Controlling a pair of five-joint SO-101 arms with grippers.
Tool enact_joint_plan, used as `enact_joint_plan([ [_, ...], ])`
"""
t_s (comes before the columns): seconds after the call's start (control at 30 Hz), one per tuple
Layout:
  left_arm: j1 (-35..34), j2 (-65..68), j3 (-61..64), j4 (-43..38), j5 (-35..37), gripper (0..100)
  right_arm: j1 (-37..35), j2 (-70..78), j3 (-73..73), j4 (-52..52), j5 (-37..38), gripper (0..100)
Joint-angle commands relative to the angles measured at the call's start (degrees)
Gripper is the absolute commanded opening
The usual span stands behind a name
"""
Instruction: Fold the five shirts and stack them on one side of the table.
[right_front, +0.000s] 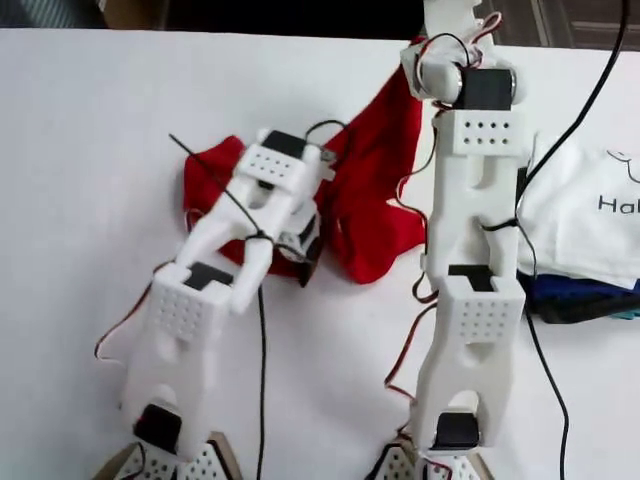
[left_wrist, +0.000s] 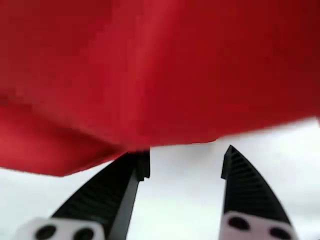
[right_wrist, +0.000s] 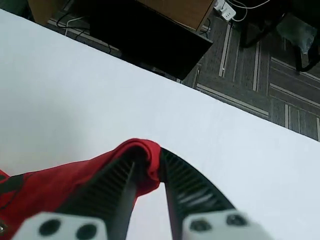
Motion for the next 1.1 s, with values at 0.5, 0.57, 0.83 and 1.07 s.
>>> enact_joint_plan([
  [0.5, 0.97, 9.67, -3.47, -6.07, 13.45, 20, 0.66, -0.48, 0.35, -1.45, -0.35, 2.1],
  [0.57, 0.88, 9.85, -3.56, -6.07, 13.19, 13, 0.66, -0.48, 0.35, -1.45, -0.35, 2.1],
  [0.83, 0.62, 10.11, -3.47, -4.84, 11.87, 3, 0.66, -0.40, 0.35, -1.36, -0.35, 2.1],
  [1.07, -0.35, 6.42, -3.65, -2.20, 6.15, 3, 0.57, -0.40, 0.44, 1.54, -0.35, 2.1],
])
